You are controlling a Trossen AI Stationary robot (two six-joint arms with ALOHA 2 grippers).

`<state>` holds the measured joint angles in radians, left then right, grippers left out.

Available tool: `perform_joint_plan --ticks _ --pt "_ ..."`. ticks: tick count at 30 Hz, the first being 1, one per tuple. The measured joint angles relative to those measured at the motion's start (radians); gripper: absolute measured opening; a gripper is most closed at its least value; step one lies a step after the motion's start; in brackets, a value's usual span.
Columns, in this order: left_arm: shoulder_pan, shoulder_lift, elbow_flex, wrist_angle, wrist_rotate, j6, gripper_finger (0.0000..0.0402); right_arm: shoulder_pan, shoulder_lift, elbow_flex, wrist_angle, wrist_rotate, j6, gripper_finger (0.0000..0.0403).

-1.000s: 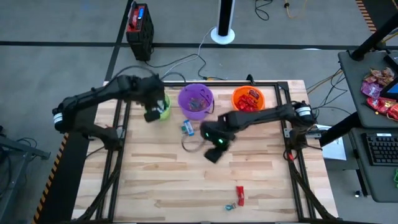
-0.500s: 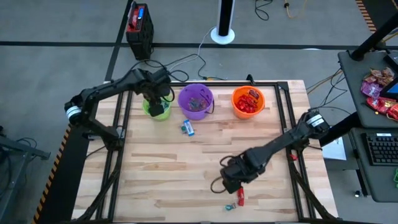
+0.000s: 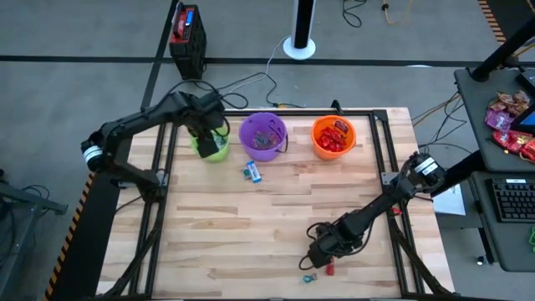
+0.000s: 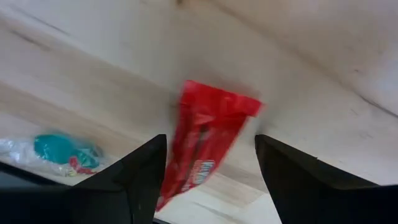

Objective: Sort candy by brand, put in halloween buckets
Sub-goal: Put the red chocolate into the orange bucket

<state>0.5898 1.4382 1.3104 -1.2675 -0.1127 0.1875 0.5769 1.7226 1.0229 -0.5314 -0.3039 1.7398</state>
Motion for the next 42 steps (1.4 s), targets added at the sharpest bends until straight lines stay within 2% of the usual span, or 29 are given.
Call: perform_joint_plan --ticks 3,7,11,14,16,19,22,24,27,30,32,37,42 --pt "-0.021 -0.045 0.05 -0.106 0.0 -0.125 0.0092 0.0 -0.002 -0.013 0.005 0.01 -0.028 0.0229" --pt "-0.101 -0.162 0.131 -0.157 0.034 -0.286 0.0088 -0.002 -0.003 -0.016 -0.003 0.028 -0.073 0.0179" --pt "-0.242 -0.285 0.207 -0.089 0.134 -0.431 0.0084 -0.01 -0.003 -0.003 -0.009 0.067 -0.116 0.0113" --pt "-0.39 -0.374 0.226 0.045 0.115 -0.53 0.0084 -0.032 -0.003 0.016 -0.002 0.098 -0.174 0.0073" --pt "-0.503 -0.42 0.212 0.145 0.028 -0.575 0.0084 -0.058 -0.011 0.035 -0.012 0.112 -0.226 0.0059" --pt "-0.688 -0.467 0.148 0.246 -0.213 -0.614 0.0084 -0.118 -0.061 0.083 -0.038 0.116 -0.337 0.0052" --pt "-0.851 -0.485 0.05 0.357 -0.44 -0.624 0.0084 -0.198 -0.131 0.143 -0.099 0.184 -0.46 0.0053" --pt "-0.929 -0.483 -0.025 0.459 -0.519 -0.623 0.0084 -0.261 -0.178 0.182 -0.14 0.24 -0.548 0.0053" --pt "-0.997 -0.456 -0.137 0.607 -0.545 -0.638 0.0084 -0.366 -0.259 0.244 -0.201 0.307 -0.68 0.0053" --pt "-1.029 -0.412 -0.222 0.721 -0.54 -0.717 0.0084 -0.486 -0.316 0.313 -0.305 0.374 -0.825 0.0053" --pt "-1.035 -0.371 -0.258 0.763 -0.489 -0.79 0.0084 -0.562 -0.336 0.363 -0.382 0.417 -0.923 0.0053" --pt "-1.035 -0.238 -0.268 0.802 -0.276 -0.987 0.0084 -0.758 -0.348 0.481 -0.575 0.473 -1.154 0.0053" --pt "-1.036 -0.068 -0.209 0.835 -0.071 -1.109 0.0084 -0.912 -0.333 0.501 -0.725 0.509 -1.343 0.0058"
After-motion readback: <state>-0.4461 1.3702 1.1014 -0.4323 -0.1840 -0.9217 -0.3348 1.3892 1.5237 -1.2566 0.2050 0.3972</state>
